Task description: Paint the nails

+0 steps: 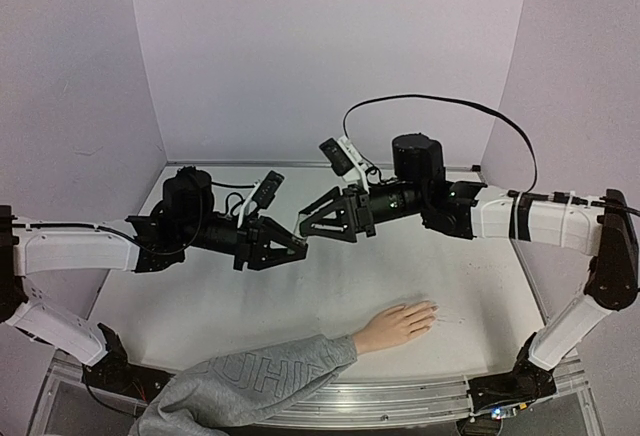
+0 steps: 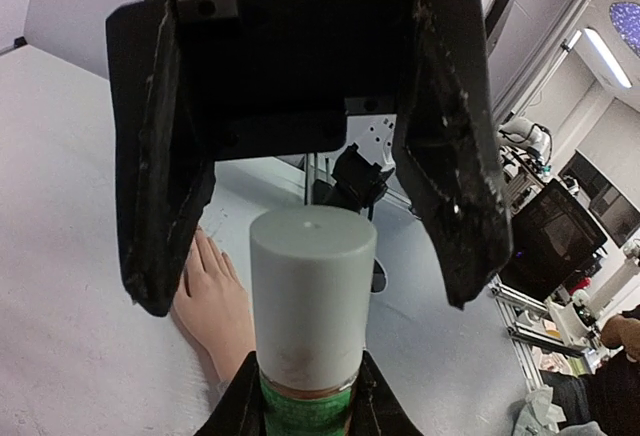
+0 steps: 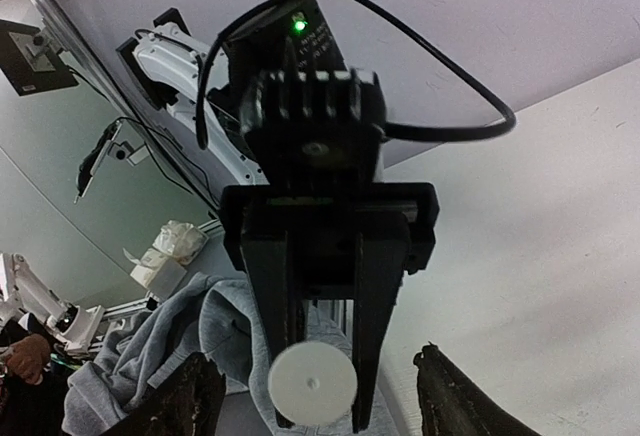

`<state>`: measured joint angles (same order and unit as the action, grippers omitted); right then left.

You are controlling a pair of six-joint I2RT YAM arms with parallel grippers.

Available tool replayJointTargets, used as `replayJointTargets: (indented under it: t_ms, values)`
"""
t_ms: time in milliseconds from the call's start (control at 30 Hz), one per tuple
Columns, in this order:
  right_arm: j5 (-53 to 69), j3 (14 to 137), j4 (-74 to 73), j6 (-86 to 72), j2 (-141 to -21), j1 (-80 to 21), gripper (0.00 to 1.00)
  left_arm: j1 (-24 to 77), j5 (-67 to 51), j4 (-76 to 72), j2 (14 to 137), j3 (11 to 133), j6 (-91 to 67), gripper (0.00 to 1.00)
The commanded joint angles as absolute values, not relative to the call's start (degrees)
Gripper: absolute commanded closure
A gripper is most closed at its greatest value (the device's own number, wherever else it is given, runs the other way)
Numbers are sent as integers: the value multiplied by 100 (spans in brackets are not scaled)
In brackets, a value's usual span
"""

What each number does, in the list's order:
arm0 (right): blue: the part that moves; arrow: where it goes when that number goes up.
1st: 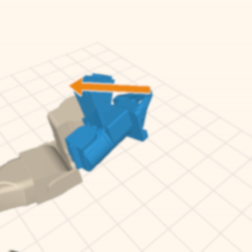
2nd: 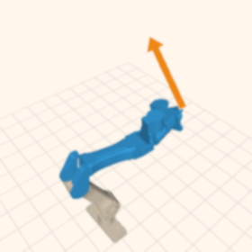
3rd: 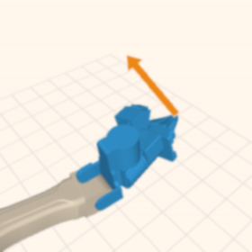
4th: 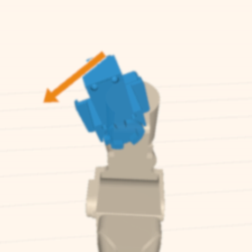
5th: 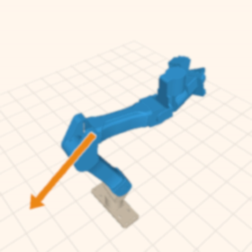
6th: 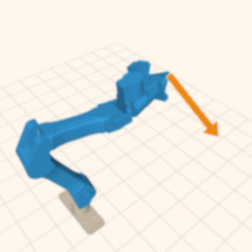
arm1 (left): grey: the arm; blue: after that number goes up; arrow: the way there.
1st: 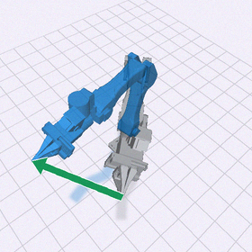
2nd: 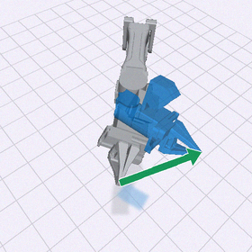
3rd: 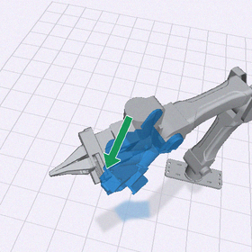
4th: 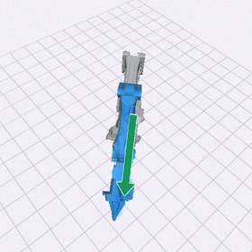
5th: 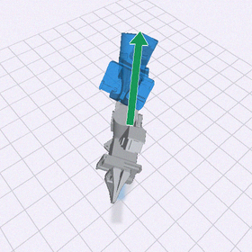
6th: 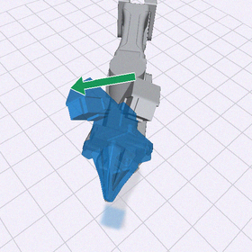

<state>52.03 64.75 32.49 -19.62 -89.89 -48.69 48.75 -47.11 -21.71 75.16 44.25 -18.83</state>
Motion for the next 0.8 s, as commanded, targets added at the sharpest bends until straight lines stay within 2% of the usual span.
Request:
replayJointTargets:
  t_ms: [0, 133, 233, 400, 533, 667, 733, 767]
  values:
    - [5733, 6800, 3969, -2114, -9015, -4914, 39, 4869, -5322, -2635, 7673, 4802, -2060, 100]
    - [5856, 6825, 4051, -2176, -9129, -4944, 53, 4863, -5377, -2688, 7725, 4808, -2057, 100]
    - [5908, 6825, 4084, -2171, -9165, -4980, 55, 4868, -5389, -2721, 7734, 4824, -2056, 100]
    - [5915, 6838, 4124, -2172, -9231, -4996, 68, 4862, -5420, -2759, 7756, 4843, -2057, 100]
    - [5875, 6823, 4157, -2192, -9246, -5040, 82, 4861, -5343, -2777, 7716, 4822, -2057, 100]
    - [5703, 6728, 4158, -2164, -9237, -5148, 91, 4860, -4869, -2777, 7565, 4752, -1962, 100]
    - [5441, 6644, 4155, -2189, -9237, -5207, 99, 4860, -4340, -2775, 7466, 4712, -1796, 100]
    - [5230, 6599, 4145, -2222, -9231, -5229, 100, 4860, -3953, -2777, 7388, 4673, -1683, 100]
